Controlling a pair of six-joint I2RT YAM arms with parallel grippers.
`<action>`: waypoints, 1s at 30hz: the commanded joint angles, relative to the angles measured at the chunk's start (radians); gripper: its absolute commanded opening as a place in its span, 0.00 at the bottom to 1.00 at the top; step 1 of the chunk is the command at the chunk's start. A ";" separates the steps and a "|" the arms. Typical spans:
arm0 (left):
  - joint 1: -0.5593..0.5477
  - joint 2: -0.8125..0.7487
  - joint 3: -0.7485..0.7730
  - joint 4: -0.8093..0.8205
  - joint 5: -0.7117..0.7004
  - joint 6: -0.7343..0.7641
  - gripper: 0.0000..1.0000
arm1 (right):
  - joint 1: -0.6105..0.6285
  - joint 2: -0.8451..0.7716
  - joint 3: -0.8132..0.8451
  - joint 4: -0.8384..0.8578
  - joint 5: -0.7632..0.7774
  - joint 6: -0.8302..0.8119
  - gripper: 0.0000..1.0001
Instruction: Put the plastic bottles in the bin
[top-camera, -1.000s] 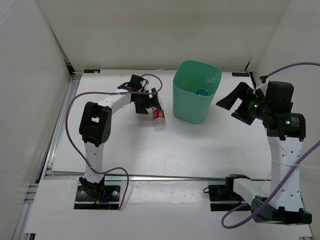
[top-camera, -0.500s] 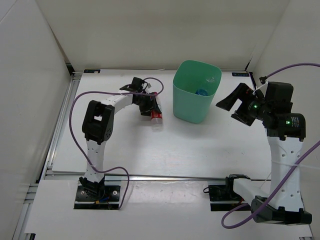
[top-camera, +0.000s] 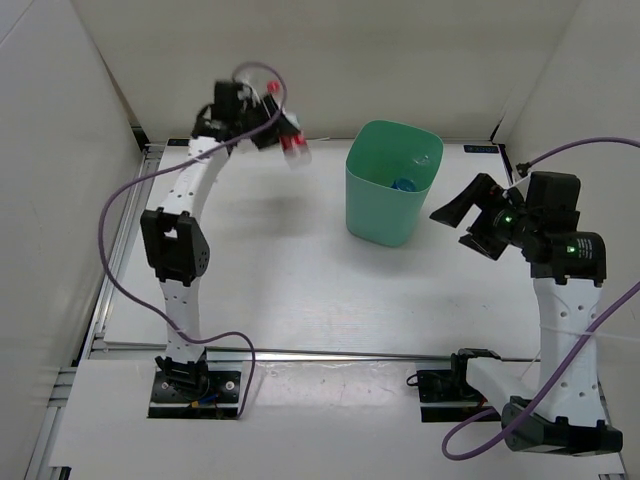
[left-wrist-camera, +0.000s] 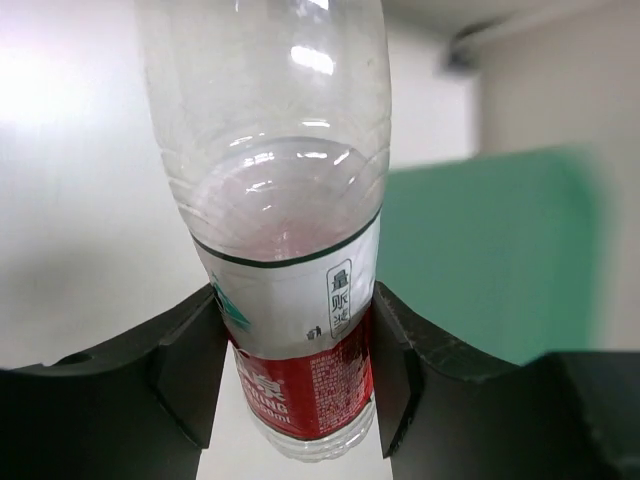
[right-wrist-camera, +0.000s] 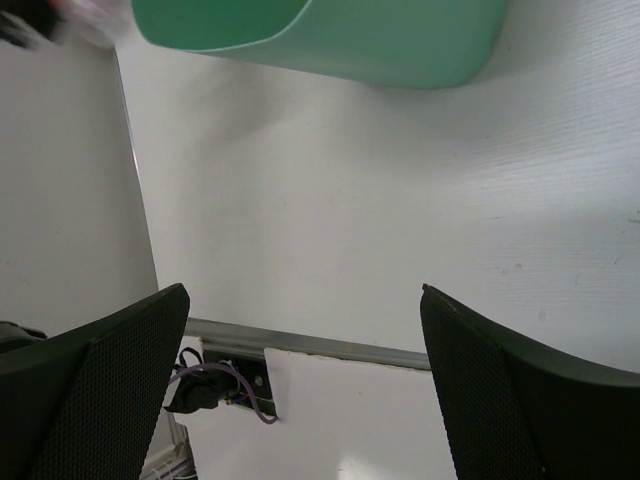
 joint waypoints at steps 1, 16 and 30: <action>0.010 -0.039 0.372 0.051 0.086 -0.086 0.59 | -0.003 -0.027 -0.034 0.029 -0.007 0.021 1.00; -0.305 0.056 0.492 0.293 0.128 -0.008 0.76 | -0.003 -0.067 -0.016 -0.005 0.058 -0.001 1.00; -0.362 0.032 0.421 0.293 0.088 0.081 1.00 | -0.003 -0.100 0.004 -0.046 0.132 -0.059 1.00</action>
